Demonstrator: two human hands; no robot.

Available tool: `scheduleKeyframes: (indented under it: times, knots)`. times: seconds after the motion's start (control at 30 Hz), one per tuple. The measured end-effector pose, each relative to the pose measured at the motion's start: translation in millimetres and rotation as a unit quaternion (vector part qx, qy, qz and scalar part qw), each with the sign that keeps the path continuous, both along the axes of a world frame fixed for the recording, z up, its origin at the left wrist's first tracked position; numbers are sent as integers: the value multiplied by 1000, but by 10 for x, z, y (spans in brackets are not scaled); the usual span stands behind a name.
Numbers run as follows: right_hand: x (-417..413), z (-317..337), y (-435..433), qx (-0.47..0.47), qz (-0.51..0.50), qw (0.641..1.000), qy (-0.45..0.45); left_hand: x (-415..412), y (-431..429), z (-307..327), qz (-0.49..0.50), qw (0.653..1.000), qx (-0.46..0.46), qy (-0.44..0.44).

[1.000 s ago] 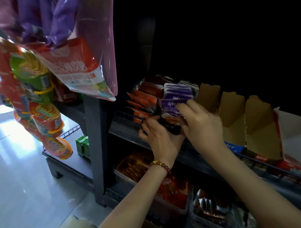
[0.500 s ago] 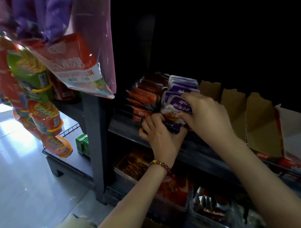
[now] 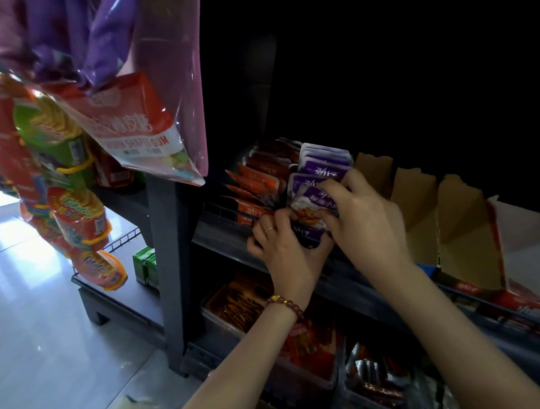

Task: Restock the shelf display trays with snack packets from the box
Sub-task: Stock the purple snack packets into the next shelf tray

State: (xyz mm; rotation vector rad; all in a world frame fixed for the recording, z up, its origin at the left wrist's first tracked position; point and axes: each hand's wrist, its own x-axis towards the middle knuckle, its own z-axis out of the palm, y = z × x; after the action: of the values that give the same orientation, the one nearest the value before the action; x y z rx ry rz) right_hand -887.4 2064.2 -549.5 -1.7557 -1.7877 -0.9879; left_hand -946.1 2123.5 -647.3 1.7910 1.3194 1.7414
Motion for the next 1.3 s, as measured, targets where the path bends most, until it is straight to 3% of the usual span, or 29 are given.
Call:
scheduleKeyframes:
  times: [0.13, 0.53, 1.3]
  knots:
    - [47, 12, -3, 27, -19, 999, -39, 8, 12, -28, 6, 1000, 5, 11]
    - [172, 114, 82, -17, 20, 997, -69, 3, -16, -1, -6, 1000, -4, 2]
    - [264, 330, 141, -116, 126, 985, 7, 48, 18, 23, 33, 999, -11, -7]
